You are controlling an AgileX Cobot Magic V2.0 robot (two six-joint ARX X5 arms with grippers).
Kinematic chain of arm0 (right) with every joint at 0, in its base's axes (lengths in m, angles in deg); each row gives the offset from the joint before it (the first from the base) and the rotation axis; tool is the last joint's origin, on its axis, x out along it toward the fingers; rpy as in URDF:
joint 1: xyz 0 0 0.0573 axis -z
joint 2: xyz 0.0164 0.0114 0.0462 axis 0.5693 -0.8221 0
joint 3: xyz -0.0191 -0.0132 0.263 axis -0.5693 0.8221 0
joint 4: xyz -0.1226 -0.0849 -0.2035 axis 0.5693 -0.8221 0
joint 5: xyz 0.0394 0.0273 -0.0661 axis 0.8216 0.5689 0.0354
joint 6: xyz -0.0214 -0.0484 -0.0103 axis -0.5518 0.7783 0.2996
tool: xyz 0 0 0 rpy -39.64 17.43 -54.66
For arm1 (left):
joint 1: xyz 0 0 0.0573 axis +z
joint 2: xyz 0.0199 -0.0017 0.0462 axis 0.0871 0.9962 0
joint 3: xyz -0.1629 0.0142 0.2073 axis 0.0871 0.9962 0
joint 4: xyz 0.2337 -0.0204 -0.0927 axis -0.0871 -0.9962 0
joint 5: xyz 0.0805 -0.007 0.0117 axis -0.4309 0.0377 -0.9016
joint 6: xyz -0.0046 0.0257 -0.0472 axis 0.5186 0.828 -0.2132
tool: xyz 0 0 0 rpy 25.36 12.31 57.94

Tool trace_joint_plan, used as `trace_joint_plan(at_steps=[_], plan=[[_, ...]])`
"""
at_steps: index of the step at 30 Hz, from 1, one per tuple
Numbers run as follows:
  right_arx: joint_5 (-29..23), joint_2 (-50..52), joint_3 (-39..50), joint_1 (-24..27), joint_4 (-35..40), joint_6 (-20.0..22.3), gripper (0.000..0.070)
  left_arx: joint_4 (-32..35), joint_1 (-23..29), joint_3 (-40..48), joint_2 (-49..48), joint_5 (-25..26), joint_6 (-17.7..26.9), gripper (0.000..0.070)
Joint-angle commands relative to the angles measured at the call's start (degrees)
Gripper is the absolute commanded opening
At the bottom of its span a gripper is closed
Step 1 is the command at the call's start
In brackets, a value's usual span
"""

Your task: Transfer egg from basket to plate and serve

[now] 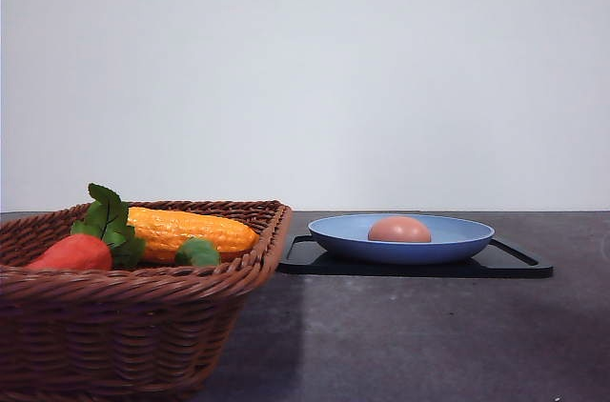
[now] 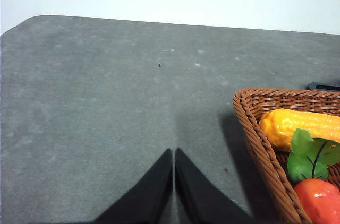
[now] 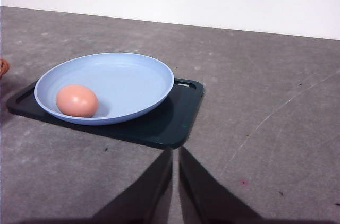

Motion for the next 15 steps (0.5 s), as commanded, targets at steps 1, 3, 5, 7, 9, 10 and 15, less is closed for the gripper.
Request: trace_joint_plan(at_steps=[1,3,5,7,9,10,15], plan=[[0.00,0.04,0.42,0.02,-0.17,-0.63,0.0000,-0.52,0.02,1.16,-0.04,0.00,-0.09,0.0000],[0.00,0.04,0.42,0.02,-0.17,-0.63,0.0000,-0.50,0.02,1.16,-0.04,0.00,-0.07,0.0000],[0.00,0.04,0.42,0.02,-0.17,-0.61,0.0000,-0.50,0.02,1.16,-0.04,0.00,-0.07,0.0000],[0.00,0.04,0.42,0.02,-0.17,-0.63,0.0000,-0.51,0.02,1.16,-0.04,0.00,-0.07,0.0000],[0.00,0.04,0.42,0.02,-0.17,-0.63,0.0000,-0.50,0.02,1.16,-0.04,0.00,-0.07,0.0000],[0.00,0.04,0.42,0.02,-0.17,-0.63,0.0000,-0.50,0.02,1.16,-0.04,0.00,-0.07,0.0000],[0.00,0.04,0.42,0.02,-0.17,-0.63,0.0000,-0.52,0.02,1.16,-0.04,0.00,-0.07,0.0000]])
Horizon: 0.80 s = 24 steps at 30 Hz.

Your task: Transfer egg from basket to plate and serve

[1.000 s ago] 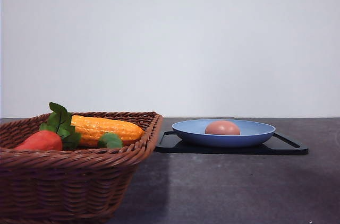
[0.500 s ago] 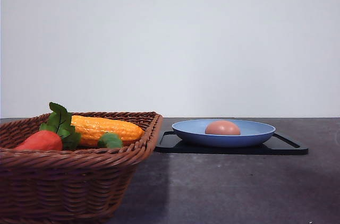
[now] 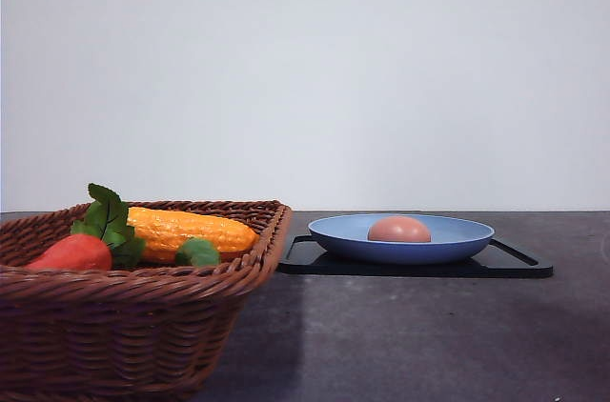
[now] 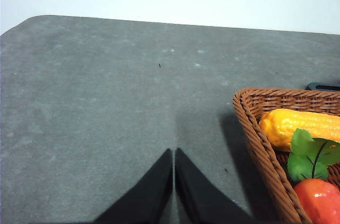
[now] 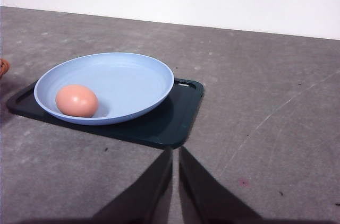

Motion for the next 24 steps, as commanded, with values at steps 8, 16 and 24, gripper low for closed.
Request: trace_joint_plan(at_steps=[8,16,24], plan=[[0.02,0.04,0.42,0.02,-0.17,-0.63,0.0000,-0.52,0.02,1.16,-0.04,0.00,-0.07,0.0000],[0.02,0.04,0.42,0.02,-0.17,-0.63,0.0000,-0.51,0.02,1.16,-0.04,0.00,-0.07,0.0000],[0.02,0.04,0.42,0.02,-0.17,-0.63,0.0000,-0.50,0.02,1.16,-0.04,0.00,-0.09,0.0000]])
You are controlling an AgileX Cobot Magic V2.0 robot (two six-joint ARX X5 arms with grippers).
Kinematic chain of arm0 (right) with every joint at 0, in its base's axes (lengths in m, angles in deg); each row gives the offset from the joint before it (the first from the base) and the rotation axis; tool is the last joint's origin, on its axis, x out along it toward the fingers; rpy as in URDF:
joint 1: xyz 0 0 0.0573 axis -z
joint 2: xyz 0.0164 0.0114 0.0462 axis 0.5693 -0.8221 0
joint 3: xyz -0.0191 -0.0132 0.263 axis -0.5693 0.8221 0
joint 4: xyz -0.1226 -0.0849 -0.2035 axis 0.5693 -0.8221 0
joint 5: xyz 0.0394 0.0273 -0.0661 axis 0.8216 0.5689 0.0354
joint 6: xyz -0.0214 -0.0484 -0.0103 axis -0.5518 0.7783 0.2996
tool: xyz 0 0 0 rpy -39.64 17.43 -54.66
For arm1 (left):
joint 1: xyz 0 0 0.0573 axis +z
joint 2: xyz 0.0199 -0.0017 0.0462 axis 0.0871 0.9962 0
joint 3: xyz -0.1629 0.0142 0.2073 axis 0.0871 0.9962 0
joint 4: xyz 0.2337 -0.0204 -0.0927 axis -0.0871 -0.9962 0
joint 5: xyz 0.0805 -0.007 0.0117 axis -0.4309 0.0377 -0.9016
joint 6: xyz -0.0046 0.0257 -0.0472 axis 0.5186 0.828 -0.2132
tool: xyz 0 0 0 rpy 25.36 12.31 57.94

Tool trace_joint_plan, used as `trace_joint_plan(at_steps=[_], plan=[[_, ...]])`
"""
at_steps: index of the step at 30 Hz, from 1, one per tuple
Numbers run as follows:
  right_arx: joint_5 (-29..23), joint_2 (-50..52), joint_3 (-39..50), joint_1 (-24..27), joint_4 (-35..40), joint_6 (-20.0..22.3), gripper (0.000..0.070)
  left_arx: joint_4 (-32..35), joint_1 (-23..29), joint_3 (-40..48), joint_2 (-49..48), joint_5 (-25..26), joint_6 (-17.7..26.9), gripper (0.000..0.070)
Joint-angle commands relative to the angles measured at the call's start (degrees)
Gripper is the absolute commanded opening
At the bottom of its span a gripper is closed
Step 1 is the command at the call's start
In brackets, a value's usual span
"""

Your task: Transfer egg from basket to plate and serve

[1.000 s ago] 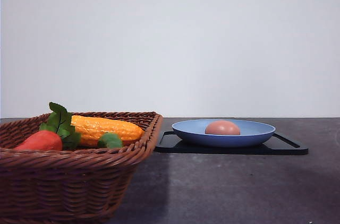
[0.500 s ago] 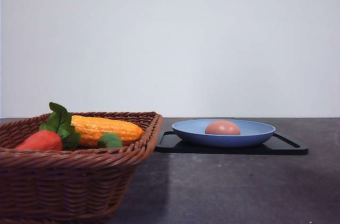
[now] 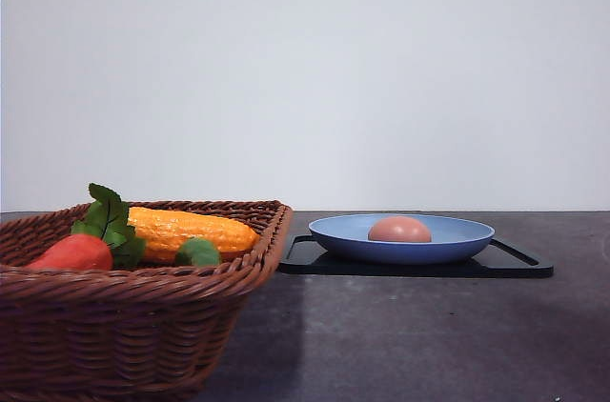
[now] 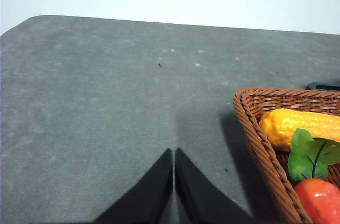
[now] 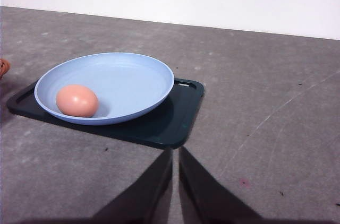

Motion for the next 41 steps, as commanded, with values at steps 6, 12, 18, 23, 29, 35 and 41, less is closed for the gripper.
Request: trace_joint_plan(at_steps=[6,12,18,23,29,35,41], plan=[[0.00,0.04,0.42,0.02,-0.17,-0.63,0.0000,-0.50,0.02,1.16,-0.04,0.02,-0.09,0.0000],[0.00,0.04,0.42,0.02,-0.17,-0.63,0.0000,-0.52,0.02,1.16,-0.04,0.02,-0.07,0.0000],[0.00,0.04,0.42,0.02,-0.17,-0.63,0.0000,-0.52,0.02,1.16,-0.04,0.02,-0.07,0.0000],[0.00,0.04,0.42,0.02,-0.17,-0.63,0.0000,-0.52,0.02,1.16,-0.04,0.02,-0.07,0.0000],[0.00,0.04,0.42,0.02,-0.17,-0.63,0.0000,-0.50,0.02,1.16,-0.04,0.02,-0.07,0.0000],[0.00,0.04,0.42,0.02,-0.17,-0.63,0.0000,-0.52,0.02,1.16,-0.04,0.02,-0.07,0.0000],[0.00,0.04,0.42,0.02,-0.17,-0.63,0.0000,-0.52,0.02,1.16,-0.04,0.02,-0.07,0.0000]])
